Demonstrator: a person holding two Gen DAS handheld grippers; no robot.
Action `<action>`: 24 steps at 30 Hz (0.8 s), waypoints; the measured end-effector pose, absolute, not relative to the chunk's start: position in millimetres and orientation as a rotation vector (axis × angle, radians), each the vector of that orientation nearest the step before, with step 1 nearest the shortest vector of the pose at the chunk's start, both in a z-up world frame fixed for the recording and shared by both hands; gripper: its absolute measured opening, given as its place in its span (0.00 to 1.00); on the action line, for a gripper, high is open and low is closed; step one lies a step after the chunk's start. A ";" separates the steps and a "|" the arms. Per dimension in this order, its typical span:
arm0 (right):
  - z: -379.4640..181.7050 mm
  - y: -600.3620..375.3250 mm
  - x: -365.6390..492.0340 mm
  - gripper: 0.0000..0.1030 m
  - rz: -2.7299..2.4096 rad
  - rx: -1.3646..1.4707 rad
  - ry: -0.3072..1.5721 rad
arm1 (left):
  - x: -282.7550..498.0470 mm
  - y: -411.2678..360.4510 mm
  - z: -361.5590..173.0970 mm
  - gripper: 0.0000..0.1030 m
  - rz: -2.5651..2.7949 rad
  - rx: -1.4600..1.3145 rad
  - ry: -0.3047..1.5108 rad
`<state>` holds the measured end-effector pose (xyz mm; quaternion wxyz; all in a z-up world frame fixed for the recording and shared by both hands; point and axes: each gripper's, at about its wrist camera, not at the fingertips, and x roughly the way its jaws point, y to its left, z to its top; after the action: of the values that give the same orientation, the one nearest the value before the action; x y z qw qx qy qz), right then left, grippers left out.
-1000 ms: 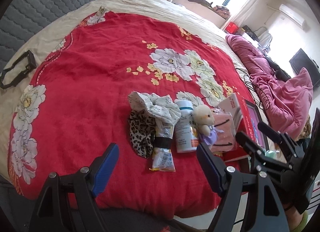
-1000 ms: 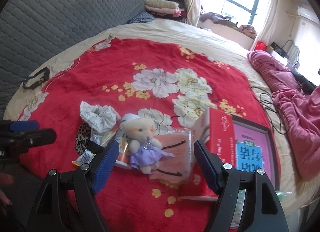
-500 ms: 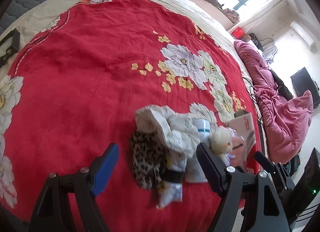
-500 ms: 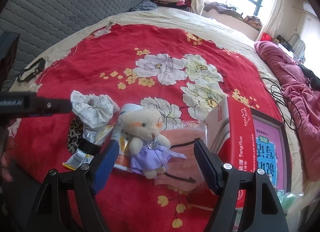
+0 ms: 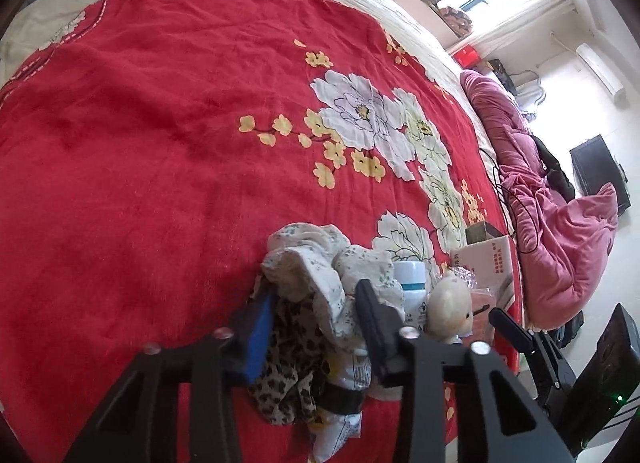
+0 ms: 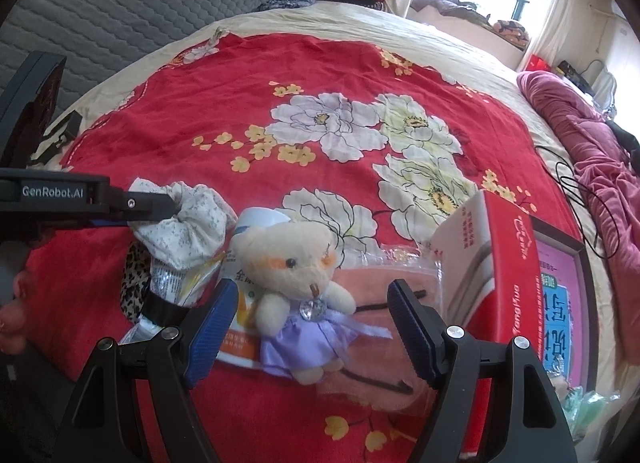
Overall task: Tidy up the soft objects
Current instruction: 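Grasp the white floral scrunchie with the left tool while the right tool grasps the purple-dressed teddy bear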
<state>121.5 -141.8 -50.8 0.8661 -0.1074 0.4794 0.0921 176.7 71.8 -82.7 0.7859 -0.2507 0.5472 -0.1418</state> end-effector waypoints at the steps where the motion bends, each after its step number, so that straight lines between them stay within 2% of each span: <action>1: -52.3 -141.2 124.1 0.76 0.192 -0.225 1.007 | 177.9 72.2 -83.8 0.33 -0.308 -0.545 1.181; 2: -53.6 -140.5 126.6 0.76 0.194 -0.225 1.010 | 178.5 73.1 -84.6 0.31 -0.308 -0.548 1.180; 4: -56.6 -139.0 131.1 0.76 0.196 -0.226 1.016 | 180.4 74.4 -86.2 0.21 -0.308 -0.554 1.178; 9: -65.0 -134.3 139.0 0.76 0.217 -0.238 1.022 | 183.2 72.3 -87.5 0.12 -0.312 -0.541 1.166; 10: -66.5 -134.1 140.3 0.76 0.220 -0.232 1.025 | 183.1 72.3 -87.5 0.11 -0.314 -0.544 1.162; 14: -68.7 -134.9 141.9 0.51 0.254 -0.196 1.022 | 181.4 70.6 -82.8 0.10 -0.317 -0.525 1.141; 18: -67.0 -136.0 140.4 0.48 0.277 -0.189 1.014 | 176.4 68.5 -72.9 0.10 -0.324 -0.514 1.115; 24: -51.6 -143.9 134.2 0.47 0.274 -0.163 0.979 | 165.2 61.1 -51.8 0.10 -0.334 -0.459 1.074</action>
<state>134.2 -143.9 -51.6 0.8704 -0.0780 0.4680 0.1312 165.2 61.1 -51.8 0.8211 -0.2154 0.5047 -0.1570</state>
